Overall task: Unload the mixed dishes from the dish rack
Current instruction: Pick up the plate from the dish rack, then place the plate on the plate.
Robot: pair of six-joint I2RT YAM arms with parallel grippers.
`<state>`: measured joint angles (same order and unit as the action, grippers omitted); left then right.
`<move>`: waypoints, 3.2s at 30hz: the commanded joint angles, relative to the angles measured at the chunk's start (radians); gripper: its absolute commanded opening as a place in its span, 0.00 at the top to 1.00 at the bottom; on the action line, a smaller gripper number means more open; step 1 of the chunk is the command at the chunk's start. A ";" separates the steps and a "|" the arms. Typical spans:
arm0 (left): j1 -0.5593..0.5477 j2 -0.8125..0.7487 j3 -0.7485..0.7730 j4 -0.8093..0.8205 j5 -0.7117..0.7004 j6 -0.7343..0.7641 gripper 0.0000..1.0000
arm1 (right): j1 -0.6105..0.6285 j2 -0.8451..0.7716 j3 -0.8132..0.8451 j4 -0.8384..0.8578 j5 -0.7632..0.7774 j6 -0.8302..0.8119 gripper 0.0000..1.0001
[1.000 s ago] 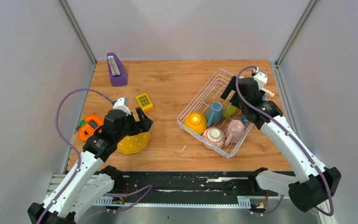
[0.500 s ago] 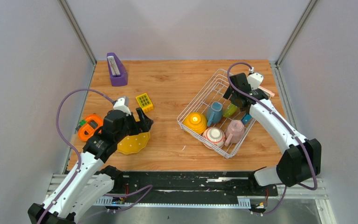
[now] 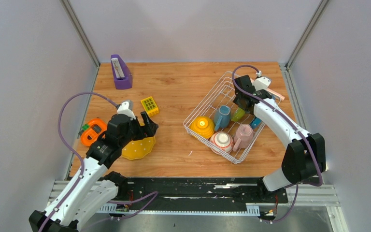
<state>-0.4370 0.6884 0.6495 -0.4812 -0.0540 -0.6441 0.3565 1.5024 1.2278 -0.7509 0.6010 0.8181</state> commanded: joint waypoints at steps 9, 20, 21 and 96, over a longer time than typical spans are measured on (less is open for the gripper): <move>0.003 -0.012 0.003 0.000 -0.031 0.017 0.00 | -0.003 -0.011 0.021 0.015 0.066 0.027 0.65; 0.003 -0.008 0.001 -0.007 -0.050 0.011 0.00 | -0.003 -0.039 0.062 0.016 0.086 -0.028 0.94; 0.003 -0.008 0.002 -0.007 -0.053 0.012 0.00 | -0.004 -0.042 0.069 0.016 0.088 -0.041 1.00; -0.009 0.119 -0.182 0.928 0.712 -0.427 0.04 | 0.033 -0.624 -0.612 1.118 -1.214 0.404 1.00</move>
<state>-0.4385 0.7818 0.4675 0.2897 0.5953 -1.0279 0.3679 0.8906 0.5953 0.0986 -0.5560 1.0943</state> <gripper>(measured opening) 0.970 0.287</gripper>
